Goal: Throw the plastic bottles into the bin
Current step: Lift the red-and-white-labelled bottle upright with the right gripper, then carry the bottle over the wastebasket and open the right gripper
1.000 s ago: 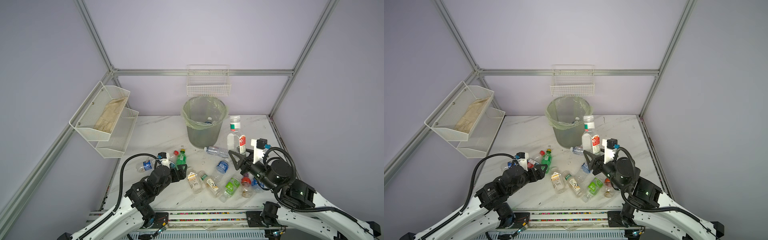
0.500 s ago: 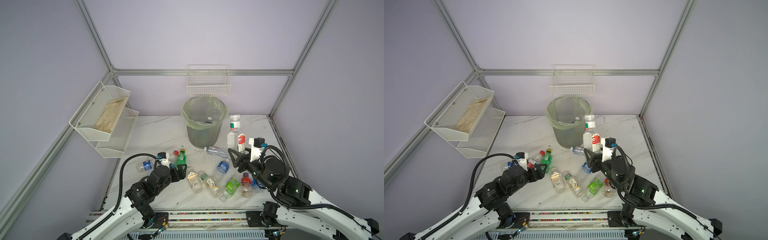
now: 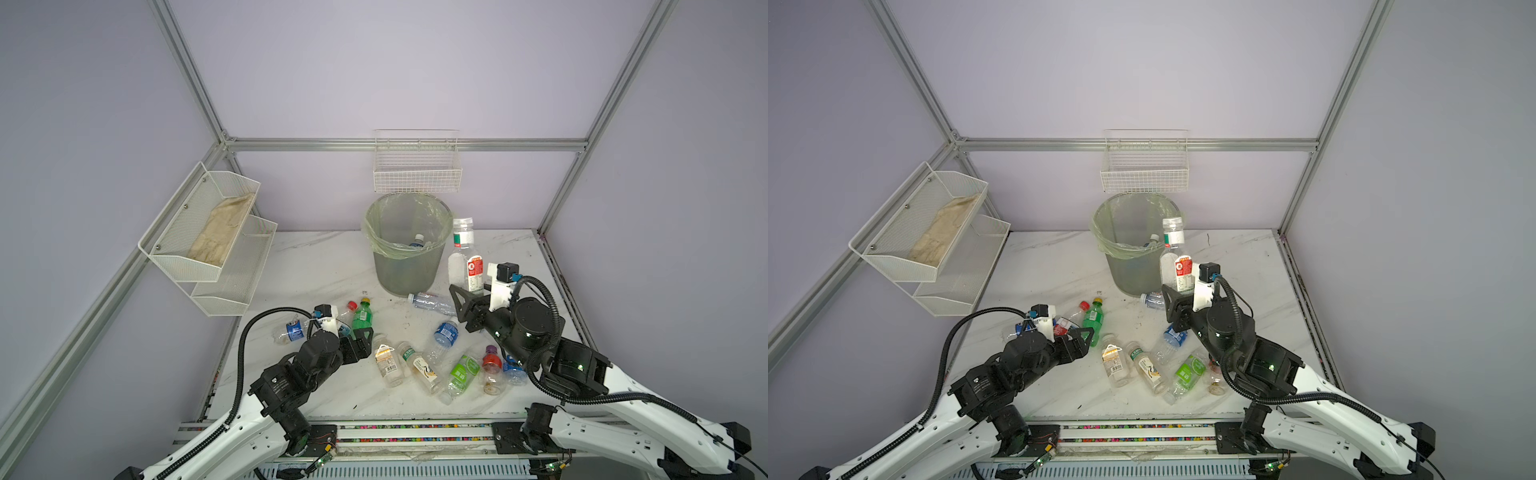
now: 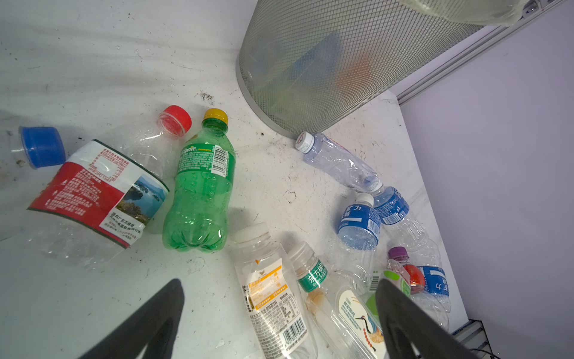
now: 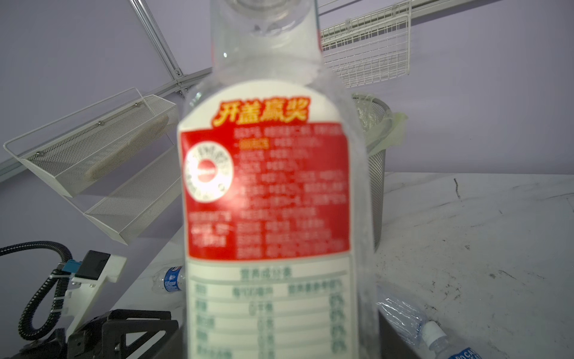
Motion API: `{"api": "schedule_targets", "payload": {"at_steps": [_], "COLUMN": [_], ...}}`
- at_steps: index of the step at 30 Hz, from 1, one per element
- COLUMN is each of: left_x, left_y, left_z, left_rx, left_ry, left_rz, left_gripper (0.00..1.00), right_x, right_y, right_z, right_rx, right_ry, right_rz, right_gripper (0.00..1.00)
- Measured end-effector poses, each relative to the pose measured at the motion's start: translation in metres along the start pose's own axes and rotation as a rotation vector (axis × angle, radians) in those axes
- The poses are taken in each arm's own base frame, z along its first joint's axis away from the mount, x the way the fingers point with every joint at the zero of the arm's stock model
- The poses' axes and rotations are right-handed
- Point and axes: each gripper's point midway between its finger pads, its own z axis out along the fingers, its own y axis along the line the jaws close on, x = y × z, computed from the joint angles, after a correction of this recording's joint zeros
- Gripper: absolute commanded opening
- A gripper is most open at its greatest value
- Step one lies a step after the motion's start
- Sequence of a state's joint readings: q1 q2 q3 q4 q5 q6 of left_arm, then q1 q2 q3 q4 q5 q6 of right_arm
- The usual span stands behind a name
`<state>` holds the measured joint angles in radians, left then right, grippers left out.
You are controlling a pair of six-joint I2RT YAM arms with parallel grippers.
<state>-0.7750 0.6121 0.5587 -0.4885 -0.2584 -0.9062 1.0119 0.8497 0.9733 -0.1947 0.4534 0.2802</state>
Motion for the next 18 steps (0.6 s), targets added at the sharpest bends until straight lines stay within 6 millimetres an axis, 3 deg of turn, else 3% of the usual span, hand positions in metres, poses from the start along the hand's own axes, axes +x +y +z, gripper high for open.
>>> {"api": "schedule_targets", "payload": {"at_steps": [7, 11, 14, 18], "left_x": [-0.004, -0.005, -0.005, -0.004], "left_y": [0.001, 0.002, 0.002, 0.005], "left_z": [-0.007, -0.010, -0.012, -0.014], "left_rx": [0.010, 0.014, 0.016, 0.006], "left_ry": [-0.020, -0.027, -0.030, -0.026], "left_rz": [-0.005, -0.007, -0.007, -0.001], "left_gripper": [0.94, 0.94, 0.94, 0.94], "right_x": [-0.019, -0.032, -0.036, -0.052], "right_y": [0.012, 0.022, 0.027, 0.011], "right_z": [0.022, 0.045, 0.072, 0.116], "right_rx": [0.046, 0.084, 0.113, 0.167], "right_ry": [-0.018, -0.030, -0.019, -0.010], "right_rz": [-0.071, -0.119, -0.161, -0.171], "right_gripper": [0.00, 0.00, 0.00, 0.00]}}
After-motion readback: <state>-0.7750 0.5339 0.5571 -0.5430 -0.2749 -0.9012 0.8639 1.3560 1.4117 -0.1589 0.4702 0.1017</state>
